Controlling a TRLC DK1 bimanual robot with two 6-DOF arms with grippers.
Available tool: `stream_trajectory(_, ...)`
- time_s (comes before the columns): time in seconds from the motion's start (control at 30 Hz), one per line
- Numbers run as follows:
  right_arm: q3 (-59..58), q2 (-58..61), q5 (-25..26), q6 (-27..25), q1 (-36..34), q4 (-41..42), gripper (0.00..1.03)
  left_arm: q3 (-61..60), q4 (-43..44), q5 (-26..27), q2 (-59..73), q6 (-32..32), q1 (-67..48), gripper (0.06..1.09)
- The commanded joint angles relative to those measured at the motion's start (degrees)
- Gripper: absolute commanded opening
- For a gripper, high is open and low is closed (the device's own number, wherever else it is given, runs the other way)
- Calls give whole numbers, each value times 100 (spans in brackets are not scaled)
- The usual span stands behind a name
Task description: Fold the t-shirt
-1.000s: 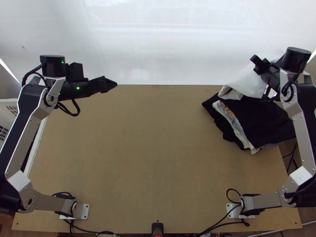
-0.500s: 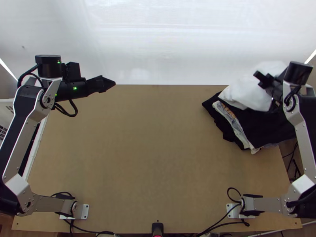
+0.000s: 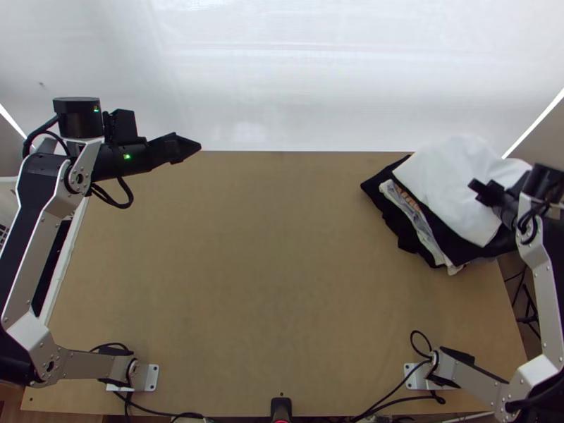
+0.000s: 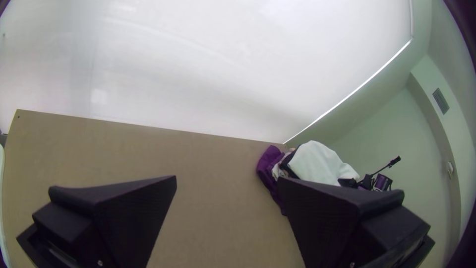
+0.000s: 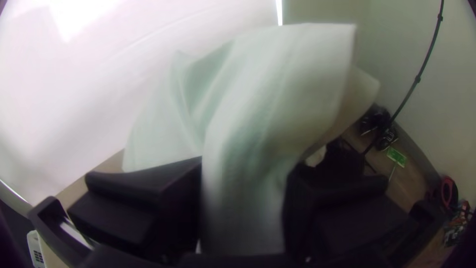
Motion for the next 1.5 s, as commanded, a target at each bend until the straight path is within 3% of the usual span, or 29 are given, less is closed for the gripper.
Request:
stream_trajectory(0.0,-877,-461,26,-519,-583,7,83,14,14,164,-4,14,103,104)
stream_trajectory(0.03,-965,-496,26,-634,-662,7,89,14,14,173,-4,14,121,104)
stream_trajectory(0.3,-1474,-1401,79,-1293,-1277,333,90,85,14,313,-22,31,244,104)
stream_trajectory(0.37,-1492,-1788,316,-1363,-1233,825,97,146,14,313,-13,22,252,104)
stream_trajectory(0.57,-1342,-2025,1169,-1785,-469,2178,97,348,14,313,75,14,279,104)
stream_trajectory(0.67,-1632,-1858,1178,-1829,-196,3084,97,436,5,313,110,-4,296,104)
stream_trajectory(0.83,-2547,-803,1178,-2198,15,5439,96,463,-3,313,92,-127,358,104)
stream_trajectory(1.0,-2933,445,1160,-2163,15,6160,99,472,14,278,-13,-180,367,104)
stream_trajectory(1.2,-3364,1236,1160,-2084,-3,6432,99,261,14,261,-224,-136,534,104)
stream_trajectory(1.47,-3118,1034,1169,-1978,41,6432,98,-425,278,-38,-699,137,613,104)
